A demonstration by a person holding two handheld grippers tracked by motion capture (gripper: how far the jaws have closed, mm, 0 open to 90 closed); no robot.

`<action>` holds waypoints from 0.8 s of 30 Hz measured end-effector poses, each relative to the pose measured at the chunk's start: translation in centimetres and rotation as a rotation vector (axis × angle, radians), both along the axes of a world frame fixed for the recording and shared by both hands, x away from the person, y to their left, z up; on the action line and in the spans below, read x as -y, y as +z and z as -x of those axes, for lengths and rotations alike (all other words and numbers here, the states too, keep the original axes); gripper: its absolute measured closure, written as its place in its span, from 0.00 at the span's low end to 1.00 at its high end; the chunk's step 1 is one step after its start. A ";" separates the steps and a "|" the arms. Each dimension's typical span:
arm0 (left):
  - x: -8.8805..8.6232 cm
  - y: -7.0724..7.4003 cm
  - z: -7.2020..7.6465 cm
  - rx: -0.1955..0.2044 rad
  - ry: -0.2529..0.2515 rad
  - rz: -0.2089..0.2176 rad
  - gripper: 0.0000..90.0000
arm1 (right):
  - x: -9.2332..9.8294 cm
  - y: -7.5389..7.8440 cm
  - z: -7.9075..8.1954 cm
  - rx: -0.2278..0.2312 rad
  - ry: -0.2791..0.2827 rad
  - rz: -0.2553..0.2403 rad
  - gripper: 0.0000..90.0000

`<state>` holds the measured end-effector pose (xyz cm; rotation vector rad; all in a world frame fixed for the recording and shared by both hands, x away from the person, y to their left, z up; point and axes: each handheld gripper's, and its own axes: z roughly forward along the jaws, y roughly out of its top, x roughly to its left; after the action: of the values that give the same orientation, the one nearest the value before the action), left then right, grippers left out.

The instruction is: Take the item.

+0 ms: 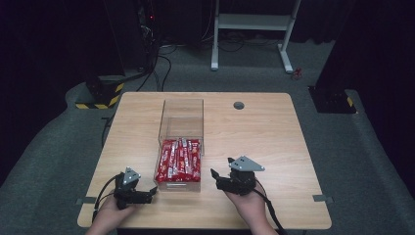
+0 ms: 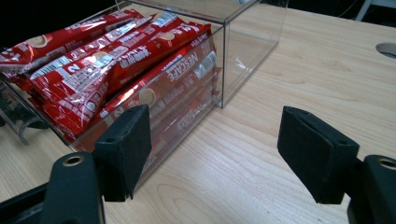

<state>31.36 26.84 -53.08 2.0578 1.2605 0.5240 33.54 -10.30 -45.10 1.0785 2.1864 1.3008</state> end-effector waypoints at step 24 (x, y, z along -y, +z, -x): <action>0.0 0.0 0.0 0.000 0.000 0.000 0.01 | -3.6 1.4 0.4 0.028 0.093 -0.013 0.35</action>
<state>31.37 26.85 -53.08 2.0578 1.2600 0.5240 33.15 -6.69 -43.73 0.9680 2.2336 1.3632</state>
